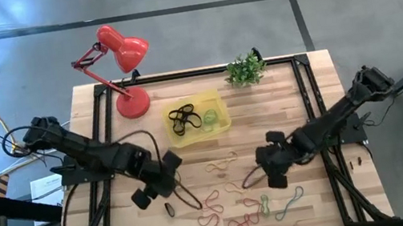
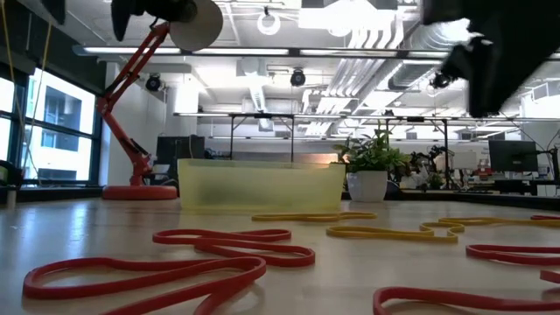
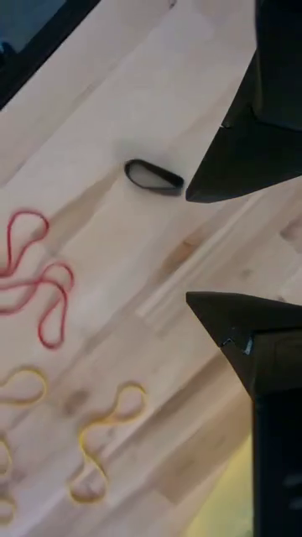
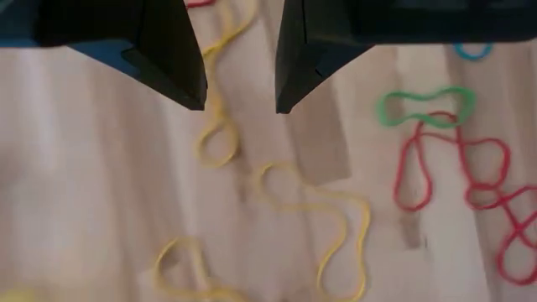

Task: Pick and place rubber bands into bin
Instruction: Put the black rubber band into the yellow bin

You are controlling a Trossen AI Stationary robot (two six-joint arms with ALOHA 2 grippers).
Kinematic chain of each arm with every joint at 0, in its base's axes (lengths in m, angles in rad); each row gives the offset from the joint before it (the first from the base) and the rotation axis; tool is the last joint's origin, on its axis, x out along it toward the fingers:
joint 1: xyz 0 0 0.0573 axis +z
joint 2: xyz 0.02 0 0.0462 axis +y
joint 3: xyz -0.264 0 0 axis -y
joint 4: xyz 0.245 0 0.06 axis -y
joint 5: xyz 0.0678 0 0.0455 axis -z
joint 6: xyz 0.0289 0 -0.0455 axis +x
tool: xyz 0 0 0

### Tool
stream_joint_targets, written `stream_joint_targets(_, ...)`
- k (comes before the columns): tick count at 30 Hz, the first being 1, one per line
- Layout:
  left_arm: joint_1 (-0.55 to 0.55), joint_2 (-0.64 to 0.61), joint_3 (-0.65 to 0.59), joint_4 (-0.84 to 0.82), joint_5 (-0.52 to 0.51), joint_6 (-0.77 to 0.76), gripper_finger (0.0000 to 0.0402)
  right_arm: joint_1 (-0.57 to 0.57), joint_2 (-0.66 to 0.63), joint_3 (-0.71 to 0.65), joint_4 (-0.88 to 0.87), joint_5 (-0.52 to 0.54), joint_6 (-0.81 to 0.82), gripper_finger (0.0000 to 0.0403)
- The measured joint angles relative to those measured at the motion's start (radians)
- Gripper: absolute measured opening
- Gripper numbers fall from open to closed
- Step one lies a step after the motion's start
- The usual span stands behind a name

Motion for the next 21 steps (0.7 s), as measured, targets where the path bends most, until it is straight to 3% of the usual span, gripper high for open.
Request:
stream_joint_targets(11, -0.111, 0.065, -0.130, 0.100, -0.064, -0.230, 0.0172, 0.213, -0.108, -0.236, 0.229, 0.155, 0.373, 0.0134)
stream_joint_targets(21, -0.186, 0.103, -0.179, 0.224, -0.104, -0.421, 0.0172, 0.271, -0.145, -0.274, 0.215, 0.327, 0.420, 0.0134)
